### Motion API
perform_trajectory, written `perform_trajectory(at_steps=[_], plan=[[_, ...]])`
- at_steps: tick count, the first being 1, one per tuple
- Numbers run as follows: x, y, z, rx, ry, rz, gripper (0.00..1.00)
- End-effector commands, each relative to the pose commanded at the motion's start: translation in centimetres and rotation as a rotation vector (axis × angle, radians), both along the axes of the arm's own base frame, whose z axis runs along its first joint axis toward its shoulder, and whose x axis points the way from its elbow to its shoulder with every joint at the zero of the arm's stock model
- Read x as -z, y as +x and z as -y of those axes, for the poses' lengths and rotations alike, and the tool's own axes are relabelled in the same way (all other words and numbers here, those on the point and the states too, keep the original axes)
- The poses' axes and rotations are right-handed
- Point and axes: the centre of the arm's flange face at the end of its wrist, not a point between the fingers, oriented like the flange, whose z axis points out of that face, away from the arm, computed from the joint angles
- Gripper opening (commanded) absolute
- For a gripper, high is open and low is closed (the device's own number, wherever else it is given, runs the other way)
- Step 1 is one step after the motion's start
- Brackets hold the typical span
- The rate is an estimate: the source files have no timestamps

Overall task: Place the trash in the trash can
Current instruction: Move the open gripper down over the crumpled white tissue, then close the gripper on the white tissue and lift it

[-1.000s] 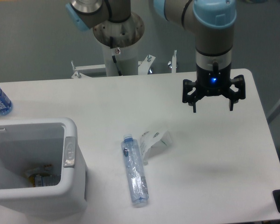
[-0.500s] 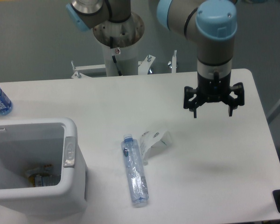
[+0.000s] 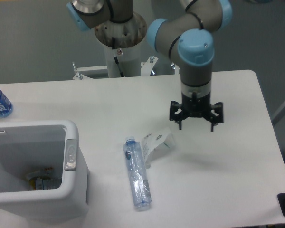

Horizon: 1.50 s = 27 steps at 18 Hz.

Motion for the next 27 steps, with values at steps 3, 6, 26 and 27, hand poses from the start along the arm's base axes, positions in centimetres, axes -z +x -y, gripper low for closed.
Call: perform_trajectory(at_steps=[3,6,26,27], plan=[[2.8,1.3,-1.9,0.040,-0.013,0.053,1.00],[4.6,2.3,-3.0,0.066,-0.031,0.076,1.00],[1.0,0.8,-2.3,0.031,0.006,0.025,0.00],[-0.5,0.2,-2.1,0.022,0.028,0.003,0.00]])
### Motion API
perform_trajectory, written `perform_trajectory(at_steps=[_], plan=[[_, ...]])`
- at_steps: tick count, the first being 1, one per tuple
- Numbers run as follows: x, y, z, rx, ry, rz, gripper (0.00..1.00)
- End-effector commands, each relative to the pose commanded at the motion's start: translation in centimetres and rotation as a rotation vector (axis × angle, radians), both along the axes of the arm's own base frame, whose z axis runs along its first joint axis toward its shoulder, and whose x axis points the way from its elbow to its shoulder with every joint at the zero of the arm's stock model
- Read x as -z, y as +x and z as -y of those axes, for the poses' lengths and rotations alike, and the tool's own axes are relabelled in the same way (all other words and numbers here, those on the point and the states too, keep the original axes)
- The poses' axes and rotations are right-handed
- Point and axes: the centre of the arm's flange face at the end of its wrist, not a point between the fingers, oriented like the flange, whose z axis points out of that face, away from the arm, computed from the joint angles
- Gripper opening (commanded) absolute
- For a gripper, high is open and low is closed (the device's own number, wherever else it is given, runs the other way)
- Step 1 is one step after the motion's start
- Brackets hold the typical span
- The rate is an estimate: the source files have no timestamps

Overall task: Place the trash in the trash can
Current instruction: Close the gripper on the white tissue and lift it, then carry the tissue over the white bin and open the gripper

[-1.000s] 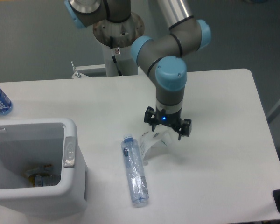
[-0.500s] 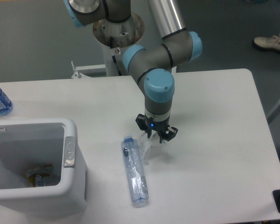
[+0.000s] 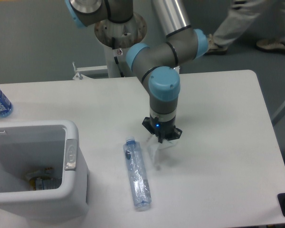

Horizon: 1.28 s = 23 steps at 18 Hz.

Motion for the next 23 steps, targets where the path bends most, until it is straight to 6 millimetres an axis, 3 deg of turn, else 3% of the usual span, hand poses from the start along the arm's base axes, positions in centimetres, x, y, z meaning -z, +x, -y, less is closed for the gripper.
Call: perform_trajectory(at_steps=[3,5,7,12,14,17,19,23], plan=[[-5.1,-3.0,-0.4,-0.052,0.124,-0.040,0.00],[-10.2,-5.4,-1.0,-0.175,0.287,-0.029,0.00],[-13.8,-6.9,-0.9,-0.301,0.420,0.014,0.00],[-19.9,-7.8,-1.3,-0.514,0.587,0.067,0.00],[-23.0,-6.3,-0.7,-0.565,0.639,0.068,0.00],[-25.2,-3.5,-1.7,-0.621,0.684,0.105,0.00],[-26.1,-0.6,-3.5,-0.627,0.702,0.138,0.00],[-26.5,7.8,-8.8,-0.508,0.693,0.205,0.00]])
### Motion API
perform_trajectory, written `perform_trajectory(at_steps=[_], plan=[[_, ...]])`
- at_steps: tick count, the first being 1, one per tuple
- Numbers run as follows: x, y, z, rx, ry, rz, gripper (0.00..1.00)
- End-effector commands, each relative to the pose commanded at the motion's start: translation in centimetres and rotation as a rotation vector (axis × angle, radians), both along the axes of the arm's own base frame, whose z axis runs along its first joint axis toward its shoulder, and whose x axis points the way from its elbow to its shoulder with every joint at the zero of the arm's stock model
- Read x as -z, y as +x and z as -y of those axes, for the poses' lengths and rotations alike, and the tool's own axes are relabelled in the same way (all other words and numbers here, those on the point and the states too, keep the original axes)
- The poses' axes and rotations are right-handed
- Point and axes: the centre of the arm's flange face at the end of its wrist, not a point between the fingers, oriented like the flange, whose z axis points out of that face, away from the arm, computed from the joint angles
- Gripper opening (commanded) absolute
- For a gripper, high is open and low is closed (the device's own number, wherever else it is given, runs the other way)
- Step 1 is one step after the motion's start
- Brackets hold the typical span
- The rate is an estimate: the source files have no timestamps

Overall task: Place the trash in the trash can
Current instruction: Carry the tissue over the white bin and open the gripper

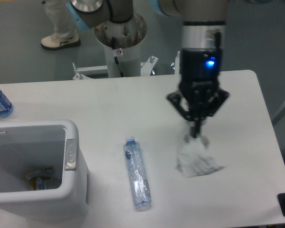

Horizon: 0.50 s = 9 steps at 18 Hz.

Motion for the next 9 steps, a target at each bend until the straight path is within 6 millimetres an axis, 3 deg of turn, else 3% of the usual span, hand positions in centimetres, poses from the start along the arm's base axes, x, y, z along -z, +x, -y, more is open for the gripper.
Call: perform_trajectory(at_steps=[4,7,8,9], plan=[[-0.9,7.4,-3.8,0.134,0.020,-0.019,0.02],[-1.0,11.9,-5.4,0.190,0.032,-0.006,0.02],[-0.7,13.7,-5.9,0.218,0.027,-0.004,0.06],[-0.1,14.8,-6.3,0.241,0.019,-0.003,0.25]])
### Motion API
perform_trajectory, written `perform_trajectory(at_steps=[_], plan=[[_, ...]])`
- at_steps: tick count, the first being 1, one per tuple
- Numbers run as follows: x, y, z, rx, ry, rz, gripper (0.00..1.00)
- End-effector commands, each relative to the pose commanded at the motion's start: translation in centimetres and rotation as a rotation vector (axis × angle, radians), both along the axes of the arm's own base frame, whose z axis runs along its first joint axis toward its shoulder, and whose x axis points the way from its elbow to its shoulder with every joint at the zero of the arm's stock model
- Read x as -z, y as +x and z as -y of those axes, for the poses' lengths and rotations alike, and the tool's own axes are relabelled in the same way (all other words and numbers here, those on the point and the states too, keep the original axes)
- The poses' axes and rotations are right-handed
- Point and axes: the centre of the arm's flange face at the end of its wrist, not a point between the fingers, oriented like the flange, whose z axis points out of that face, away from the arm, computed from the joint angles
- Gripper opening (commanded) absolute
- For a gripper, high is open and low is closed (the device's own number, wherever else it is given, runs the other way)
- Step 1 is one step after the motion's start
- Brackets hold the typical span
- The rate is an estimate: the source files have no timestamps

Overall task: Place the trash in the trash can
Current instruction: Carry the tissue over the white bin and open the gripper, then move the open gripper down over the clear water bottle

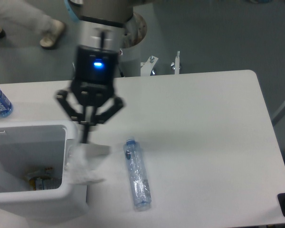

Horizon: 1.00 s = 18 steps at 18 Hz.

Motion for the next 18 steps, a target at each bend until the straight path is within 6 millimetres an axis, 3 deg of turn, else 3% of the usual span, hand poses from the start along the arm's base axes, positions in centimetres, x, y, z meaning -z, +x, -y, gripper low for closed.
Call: perform_trajectory(at_steps=[1,3,7,9,10,13,16,18], plan=[[0.2,0.6,-0.2,0.009,-0.004,0.002,0.43],[0.7,1.5,-0.6,0.026,-0.009,0.012,1.00],[0.5,1.8,-0.6,0.007,-0.006,0.040,1.00],[1.0,0.8,-0.3,-0.014,-0.014,0.049,1.00],[1.2,-0.7,0.1,-0.045,-0.017,0.058,1.00],[1.9,-7.6,2.3,-0.170,-0.023,0.075,1.00],[4.0,-13.9,3.4,-0.251,-0.048,0.085,1.00],[6.6,-16.9,3.9,-0.259,-0.085,0.080,1.00]])
